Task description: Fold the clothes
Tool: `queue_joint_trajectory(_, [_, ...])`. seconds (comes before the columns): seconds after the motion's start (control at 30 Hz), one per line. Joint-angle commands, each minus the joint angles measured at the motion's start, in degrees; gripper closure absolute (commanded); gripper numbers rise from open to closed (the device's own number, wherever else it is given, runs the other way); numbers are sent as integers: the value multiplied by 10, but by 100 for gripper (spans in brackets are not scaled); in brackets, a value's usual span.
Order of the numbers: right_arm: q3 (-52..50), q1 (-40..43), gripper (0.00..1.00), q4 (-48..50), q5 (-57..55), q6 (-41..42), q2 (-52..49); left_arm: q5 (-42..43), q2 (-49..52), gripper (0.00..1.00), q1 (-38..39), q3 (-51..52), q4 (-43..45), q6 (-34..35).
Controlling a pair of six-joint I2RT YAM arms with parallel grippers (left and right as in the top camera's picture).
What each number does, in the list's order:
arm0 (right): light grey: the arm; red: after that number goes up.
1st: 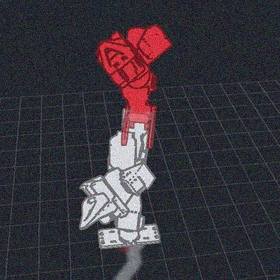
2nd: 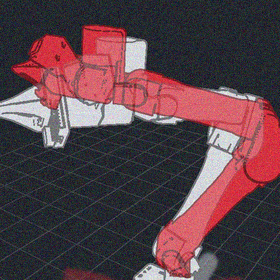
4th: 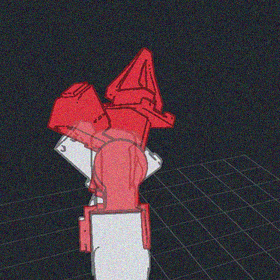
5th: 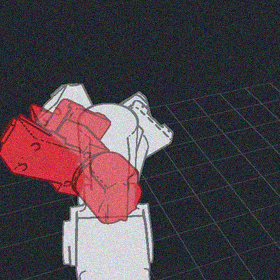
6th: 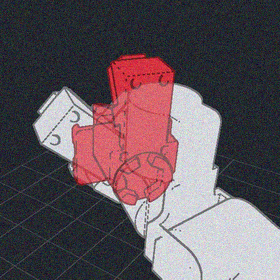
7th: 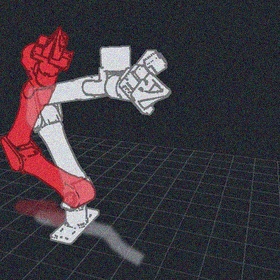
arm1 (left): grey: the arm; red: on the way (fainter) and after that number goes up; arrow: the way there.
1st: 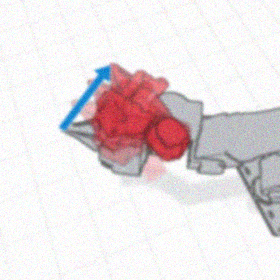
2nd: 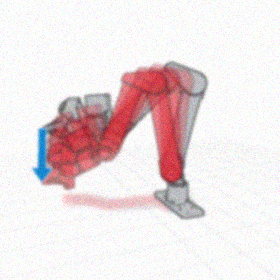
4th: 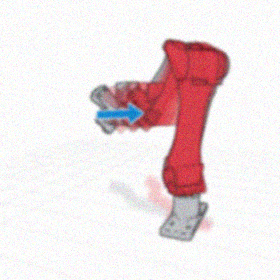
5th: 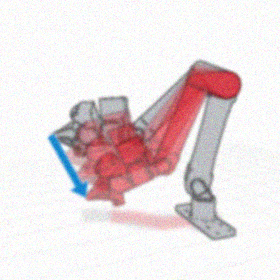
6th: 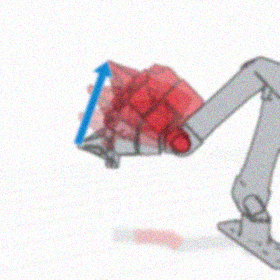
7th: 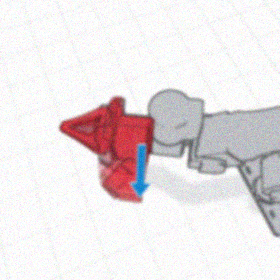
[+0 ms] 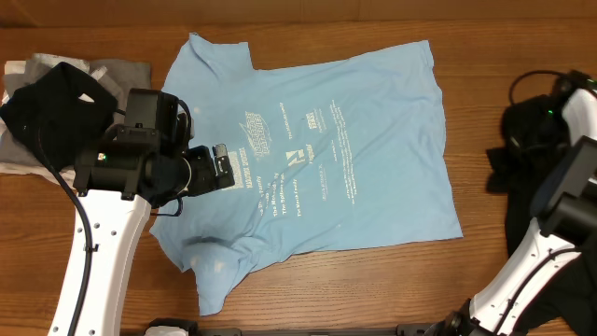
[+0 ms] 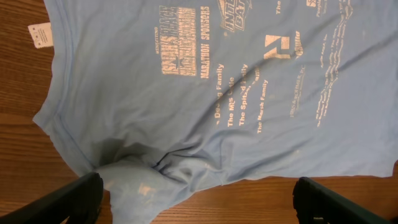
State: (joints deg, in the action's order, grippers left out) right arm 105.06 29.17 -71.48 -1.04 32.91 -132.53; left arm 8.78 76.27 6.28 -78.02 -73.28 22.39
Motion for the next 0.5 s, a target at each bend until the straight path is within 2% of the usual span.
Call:
queue_joint_trajectory(0.0, [37, 38, 96, -35, -45, 41, 2, -4, -6, 0, 1, 2, -3, -12])
queue_joint_trajectory(0.2, [102, 57, 96, -125, -43, 49, 58, -4, -6, 0, 1, 2, 1, -12])
queue_joint_trajectory(0.33, [102, 36, 87, -150, -26, 10, 115, -4, -6, 0, 1, 2, 7, -12])
queue_joint_trajectory(0.4, [102, 15, 51, -157, -14, -29, 133, -4, -6, 0, 1, 2, 9, -12])
queue_joint_trajectory(0.43, [102, 5, 26, -161, -5, -47, 137, -4, -6, 0, 1, 2, 11, -12])
queue_joint_trajectory(0.47, [102, -9, 17, -165, 7, -70, 138, -4, -6, 0, 1, 2, 14, -12])
